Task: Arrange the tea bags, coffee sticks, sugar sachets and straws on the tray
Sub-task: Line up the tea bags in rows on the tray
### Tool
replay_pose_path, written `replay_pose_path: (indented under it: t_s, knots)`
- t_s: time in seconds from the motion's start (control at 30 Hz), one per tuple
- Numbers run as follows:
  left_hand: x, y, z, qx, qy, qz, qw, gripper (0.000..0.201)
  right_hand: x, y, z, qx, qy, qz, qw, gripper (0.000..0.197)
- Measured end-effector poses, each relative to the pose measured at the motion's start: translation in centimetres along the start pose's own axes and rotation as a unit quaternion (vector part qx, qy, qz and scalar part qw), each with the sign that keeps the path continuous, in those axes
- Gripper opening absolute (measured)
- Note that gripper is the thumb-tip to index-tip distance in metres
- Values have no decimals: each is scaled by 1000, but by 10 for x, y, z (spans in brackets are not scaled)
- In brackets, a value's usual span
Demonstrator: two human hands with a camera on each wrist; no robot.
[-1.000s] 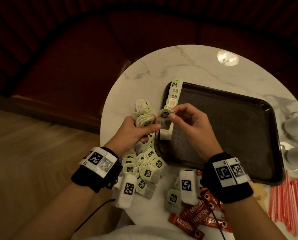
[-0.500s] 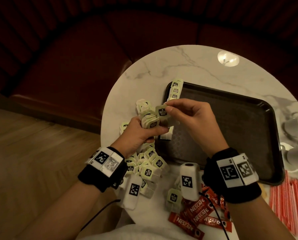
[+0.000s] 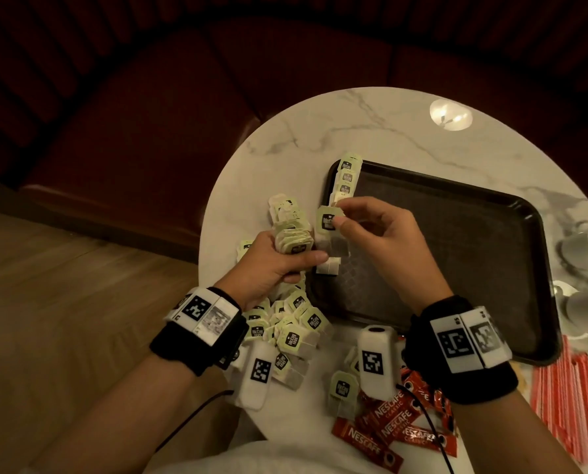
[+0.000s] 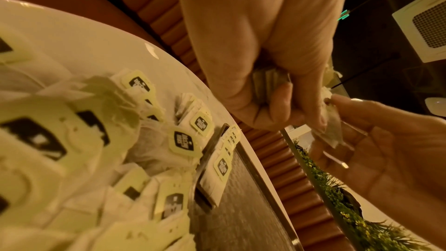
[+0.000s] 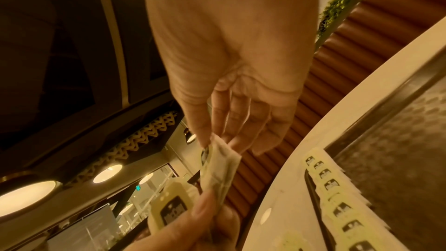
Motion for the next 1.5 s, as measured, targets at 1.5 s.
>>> replay_pose_path:
  t_s: [1.5]
  knots:
    - [-6, -16, -32, -64, 127, -71, 987, 41, 17, 100, 24, -116, -31, 131, 984, 9]
Point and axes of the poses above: each hand's wrist, its own x-axis towards the middle knuckle, its own z-axis out of the palm, y = z × x, the point moved 4 cm from there along x, towards the middle knuckle, and after that the axes turned 8 degrees about -x, right-handed, at the moved point
